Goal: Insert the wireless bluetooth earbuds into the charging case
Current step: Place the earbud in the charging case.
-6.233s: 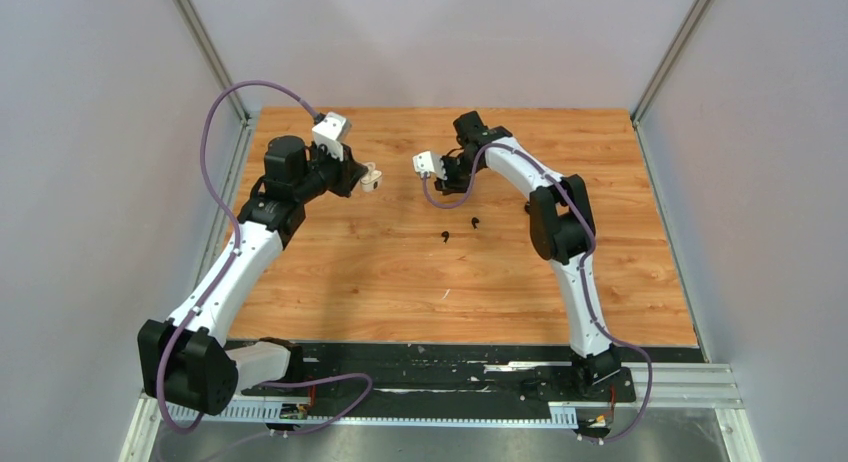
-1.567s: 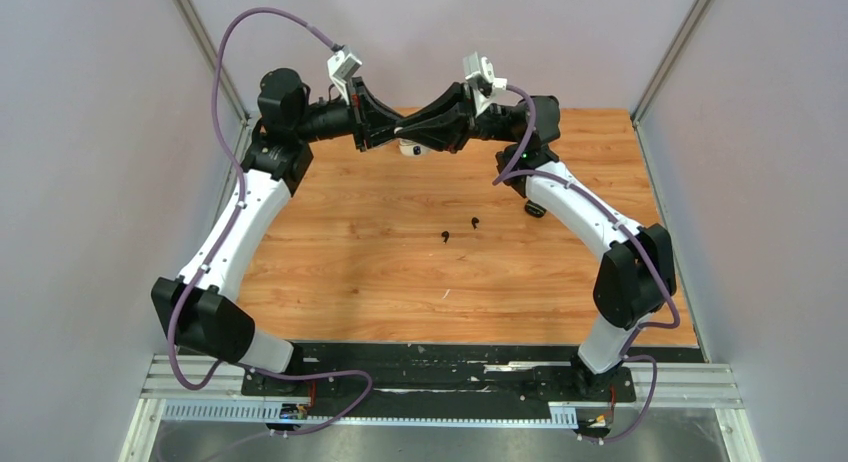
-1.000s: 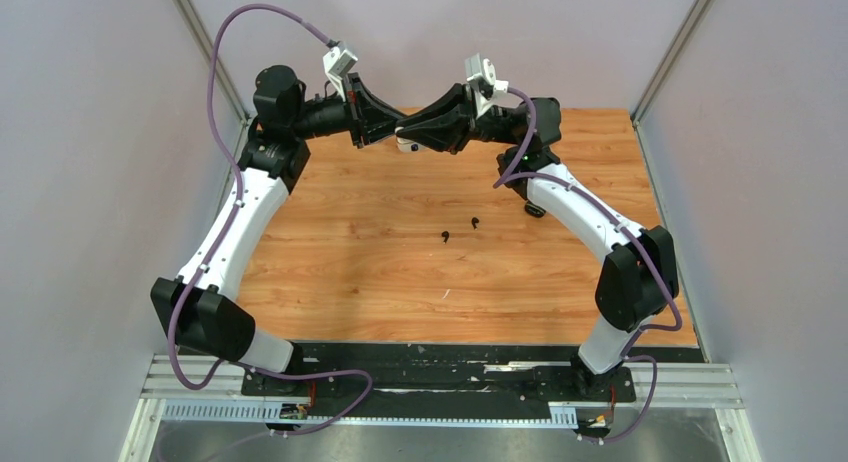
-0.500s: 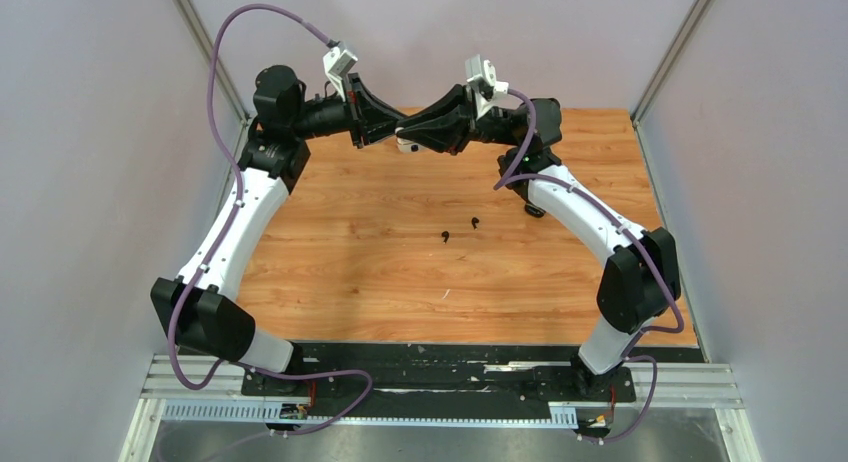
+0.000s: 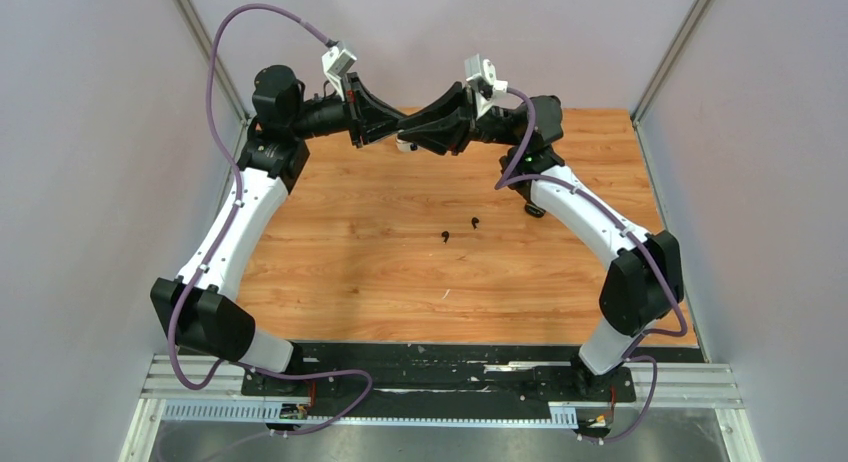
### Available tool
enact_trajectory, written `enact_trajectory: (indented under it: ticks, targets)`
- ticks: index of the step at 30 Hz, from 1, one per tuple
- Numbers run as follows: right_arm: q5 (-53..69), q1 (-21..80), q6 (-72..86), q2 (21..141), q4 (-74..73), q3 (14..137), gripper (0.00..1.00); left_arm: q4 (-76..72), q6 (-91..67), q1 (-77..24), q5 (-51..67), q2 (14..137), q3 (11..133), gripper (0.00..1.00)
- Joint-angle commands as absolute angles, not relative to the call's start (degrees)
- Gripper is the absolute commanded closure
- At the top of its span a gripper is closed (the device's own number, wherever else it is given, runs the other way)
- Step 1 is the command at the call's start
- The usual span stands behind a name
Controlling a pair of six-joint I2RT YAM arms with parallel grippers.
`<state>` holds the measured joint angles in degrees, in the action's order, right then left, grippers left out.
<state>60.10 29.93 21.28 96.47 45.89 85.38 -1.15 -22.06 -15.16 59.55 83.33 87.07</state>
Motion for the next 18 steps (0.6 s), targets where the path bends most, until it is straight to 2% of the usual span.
enact_trajectory:
  ticks: [1, 9, 18]
  targets:
    - [59.55, 29.79, 18.14, 93.40, 42.44, 85.31, 0.75, -4.33, -22.98, -14.76, 60.12, 81.96, 88.37, 1.00]
    - [58.35, 30.04, 14.27, 94.18, 36.29, 87.80, 0.73, -3.52, -21.83, -14.77, 61.14, 81.83, 88.29, 1.00]
    - [59.04, 30.41, 11.48, 94.37, 28.28, 90.69, 0.65, -3.40, -19.72, -14.85, 61.53, 80.81, 86.03, 1.00]
